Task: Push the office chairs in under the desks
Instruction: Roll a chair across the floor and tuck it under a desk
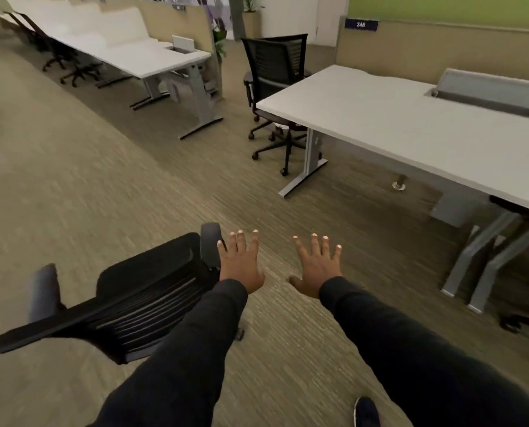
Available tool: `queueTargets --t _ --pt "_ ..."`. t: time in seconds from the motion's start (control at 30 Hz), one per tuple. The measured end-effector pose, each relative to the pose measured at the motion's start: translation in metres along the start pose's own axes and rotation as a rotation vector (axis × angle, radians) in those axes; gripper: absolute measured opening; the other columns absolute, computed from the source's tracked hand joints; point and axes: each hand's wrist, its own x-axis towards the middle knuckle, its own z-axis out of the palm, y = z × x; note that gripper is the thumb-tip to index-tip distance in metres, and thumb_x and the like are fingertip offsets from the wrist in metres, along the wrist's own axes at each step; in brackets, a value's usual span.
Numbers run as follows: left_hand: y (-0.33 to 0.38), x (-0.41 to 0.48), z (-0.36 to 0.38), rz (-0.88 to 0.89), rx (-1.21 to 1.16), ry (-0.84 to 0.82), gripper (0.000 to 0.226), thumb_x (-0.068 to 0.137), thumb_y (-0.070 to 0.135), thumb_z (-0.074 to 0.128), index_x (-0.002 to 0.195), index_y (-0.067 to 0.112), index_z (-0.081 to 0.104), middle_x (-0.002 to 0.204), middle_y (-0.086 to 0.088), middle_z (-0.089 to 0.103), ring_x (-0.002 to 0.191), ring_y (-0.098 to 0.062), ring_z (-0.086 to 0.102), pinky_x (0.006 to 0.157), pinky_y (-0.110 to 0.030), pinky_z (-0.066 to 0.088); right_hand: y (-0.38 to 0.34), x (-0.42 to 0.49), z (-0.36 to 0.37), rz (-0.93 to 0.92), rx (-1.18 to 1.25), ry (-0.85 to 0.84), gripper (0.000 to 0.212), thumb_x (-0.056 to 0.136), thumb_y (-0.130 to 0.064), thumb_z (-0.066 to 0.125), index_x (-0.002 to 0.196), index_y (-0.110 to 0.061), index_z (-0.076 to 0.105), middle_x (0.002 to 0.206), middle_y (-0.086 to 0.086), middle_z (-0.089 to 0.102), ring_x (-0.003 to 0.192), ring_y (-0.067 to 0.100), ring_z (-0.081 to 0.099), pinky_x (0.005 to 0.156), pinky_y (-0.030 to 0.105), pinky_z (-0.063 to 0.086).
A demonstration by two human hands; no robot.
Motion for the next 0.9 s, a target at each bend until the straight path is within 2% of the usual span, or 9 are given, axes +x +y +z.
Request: queueTargets --t 0.2,0.33,0.63,0.9 --pt "-0.084 -0.031 -0.016 0.045 0.0 0.036 0.096 0.09 0.037 0.056 0.162 0.018 -0.004 0.168 -0.018 0.003 0.155 -0.036 -0.004 0.119 -0.064 -0.005 -0.114 -0.017 0.0 -0.02 0.061 0.037 0.104 0.086 -0.064 0.061 0.159 -0.03 -0.005 0.167 0.02 0.0 0.152 0.044 -0.004 0.116 0.069 -0.001" --pt "-0.131 -0.055 -0.014 -0.004 -0.025 0.024 0.098 0.091 0.043 0.058 0.162 0.019 -0.006 0.168 -0.019 0.002 0.155 -0.038 -0.004 0.12 -0.065 -0.003 -0.165 -0.029 0.001 -0.063 0.042 0.062 0.104 0.086 -0.061 0.063 0.159 -0.03 -0.004 0.166 0.02 0.001 0.152 0.045 -0.003 0.115 0.069 -0.002" --pt "-0.2 -0.116 -0.005 -0.164 -0.18 -0.021 0.101 0.09 0.047 0.061 0.162 0.021 -0.005 0.168 -0.018 0.002 0.155 -0.039 -0.003 0.12 -0.066 0.001 -0.215 -0.076 0.011 -0.096 0.022 0.039 0.102 0.086 -0.058 0.063 0.159 -0.03 -0.001 0.166 0.02 0.002 0.152 0.044 -0.001 0.116 0.068 -0.001" --pt "-0.247 -0.158 0.007 -0.21 -0.151 -0.054 0.102 0.091 0.049 0.061 0.162 0.022 -0.007 0.168 -0.017 0.003 0.155 -0.038 -0.003 0.121 -0.065 0.002 -0.26 -0.105 0.027 -0.098 0.022 -0.013 0.102 0.087 -0.059 0.062 0.159 -0.031 -0.005 0.166 0.018 0.0 0.152 0.044 -0.004 0.118 0.068 -0.002"
